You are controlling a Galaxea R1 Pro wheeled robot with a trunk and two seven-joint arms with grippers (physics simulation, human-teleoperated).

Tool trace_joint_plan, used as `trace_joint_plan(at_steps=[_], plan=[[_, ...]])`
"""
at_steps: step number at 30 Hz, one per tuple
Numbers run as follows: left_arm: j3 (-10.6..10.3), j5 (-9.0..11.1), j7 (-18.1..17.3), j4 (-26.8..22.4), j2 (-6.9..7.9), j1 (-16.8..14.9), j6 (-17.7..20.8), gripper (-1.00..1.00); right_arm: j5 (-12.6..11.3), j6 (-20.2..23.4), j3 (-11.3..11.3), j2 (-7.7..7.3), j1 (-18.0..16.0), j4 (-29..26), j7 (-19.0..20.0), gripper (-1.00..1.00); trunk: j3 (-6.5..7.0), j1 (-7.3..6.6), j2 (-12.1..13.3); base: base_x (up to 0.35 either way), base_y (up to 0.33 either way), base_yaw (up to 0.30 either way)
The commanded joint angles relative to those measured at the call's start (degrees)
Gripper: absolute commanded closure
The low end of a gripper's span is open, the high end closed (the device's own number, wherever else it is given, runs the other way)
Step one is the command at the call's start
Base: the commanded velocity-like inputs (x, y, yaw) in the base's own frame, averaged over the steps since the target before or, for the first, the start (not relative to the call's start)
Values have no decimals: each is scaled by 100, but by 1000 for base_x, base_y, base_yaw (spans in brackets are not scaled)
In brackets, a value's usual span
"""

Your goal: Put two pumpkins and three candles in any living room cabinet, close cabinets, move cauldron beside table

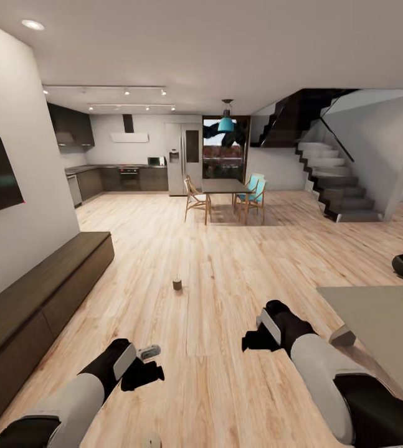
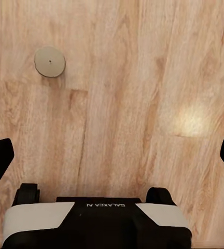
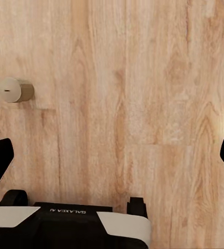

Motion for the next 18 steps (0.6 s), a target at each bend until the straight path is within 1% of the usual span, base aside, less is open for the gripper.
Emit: trace_joint_plan(at_steps=[1,6,16,18], plan=[[-3,53,56,-10,3,-95,163,-100,-14,185,2,40,-4,-275,-8,-100,-27,23,-46,0,0,0],[-10,49,55,-5,-2,-145,236,-100,-15,272,2,67,-5,-449,-10,-100,-117,133,-247,0,0,0],[-13,41,50,-34,9,-158,226,-100,-14,274,17,76,-5,-487,2,-100,-296,353,-648,0,0,0],[-59,18,39,-25,22,-158,222,-100,-15,270,27,78,-5,-488,18,-100,-332,397,-728,0,0,0]])
